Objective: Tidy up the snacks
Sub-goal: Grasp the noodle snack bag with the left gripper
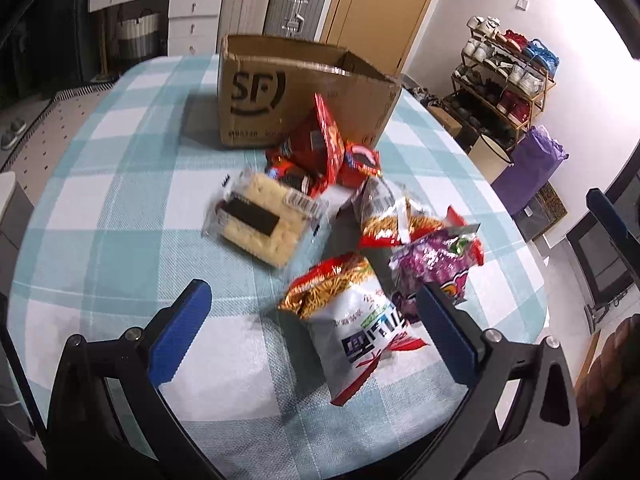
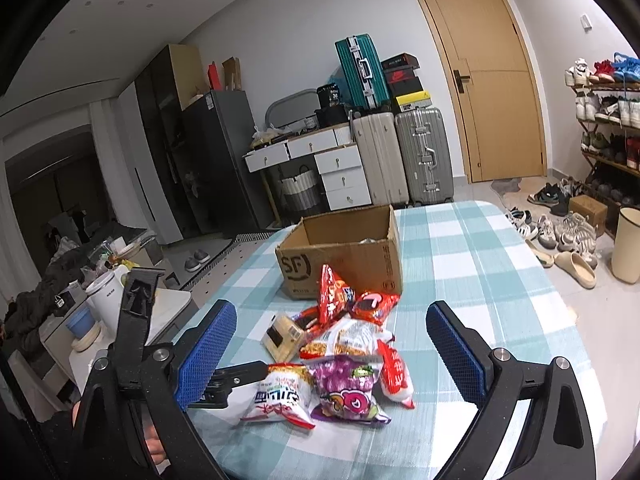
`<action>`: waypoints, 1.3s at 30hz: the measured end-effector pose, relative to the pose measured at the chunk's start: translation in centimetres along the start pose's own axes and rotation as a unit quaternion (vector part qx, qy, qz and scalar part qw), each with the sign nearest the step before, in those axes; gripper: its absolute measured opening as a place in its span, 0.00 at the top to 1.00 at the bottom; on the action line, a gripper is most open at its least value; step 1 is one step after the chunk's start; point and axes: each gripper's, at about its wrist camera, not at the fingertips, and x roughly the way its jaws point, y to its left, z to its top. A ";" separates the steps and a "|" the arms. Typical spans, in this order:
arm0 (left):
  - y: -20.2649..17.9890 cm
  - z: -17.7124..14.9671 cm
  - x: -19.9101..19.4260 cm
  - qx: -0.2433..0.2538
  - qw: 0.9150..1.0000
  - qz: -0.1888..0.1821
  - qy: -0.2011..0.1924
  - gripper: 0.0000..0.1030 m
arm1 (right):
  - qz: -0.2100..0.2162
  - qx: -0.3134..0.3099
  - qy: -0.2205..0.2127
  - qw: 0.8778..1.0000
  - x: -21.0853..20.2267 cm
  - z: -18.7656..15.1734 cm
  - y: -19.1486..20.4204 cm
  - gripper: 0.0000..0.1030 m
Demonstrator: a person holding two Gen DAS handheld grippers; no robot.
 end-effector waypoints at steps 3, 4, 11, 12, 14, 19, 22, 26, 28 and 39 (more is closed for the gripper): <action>0.1 -0.3 1.2 0.000 1.000 -0.003 0.011 0.01 | 0.000 0.004 0.004 1.000 0.3 -0.6 -0.2 0.05; 0.1 -0.4 1.5 0.000 1.000 -0.005 0.014 0.01 | 0.001 0.005 0.004 1.000 0.4 -0.7 -0.2 0.05; 0.0 -0.7 3.7 0.000 0.999 -0.016 0.032 0.03 | 0.001 0.015 0.015 1.000 1.2 -1.7 -1.1 0.05; 0.1 -0.9 3.9 -0.001 0.999 -0.017 0.033 0.03 | 0.001 0.017 0.017 1.000 1.3 -1.9 -1.2 0.05; 0.1 -0.8 4.3 -0.004 0.999 -0.020 0.033 0.03 | 0.001 0.022 0.020 1.000 1.6 -2.2 -1.5 0.05; 0.1 -0.7 5.1 -0.011 0.999 -0.028 0.033 0.03 | 0.002 0.028 0.025 0.999 2.0 -2.7 -2.0 0.05; 0.2 -0.7 5.7 -0.019 0.998 -0.042 0.040 0.03 | 0.002 0.032 0.024 0.999 2.0 -2.8 -2.3 0.05; 0.3 -0.9 6.1 -0.026 0.997 -0.058 0.039 0.05 | 0.001 0.037 0.023 0.999 1.7 -3.0 -2.7 0.05; 0.2 -0.9 6.2 -0.023 0.997 -0.065 0.037 0.11 | 0.001 0.040 0.023 0.999 1.6 -3.2 -3.0 0.05; -0.2 -1.3 6.5 -0.012 0.993 -0.114 0.042 0.54 | 0.001 0.046 0.025 0.999 1.4 -3.6 -3.4 0.05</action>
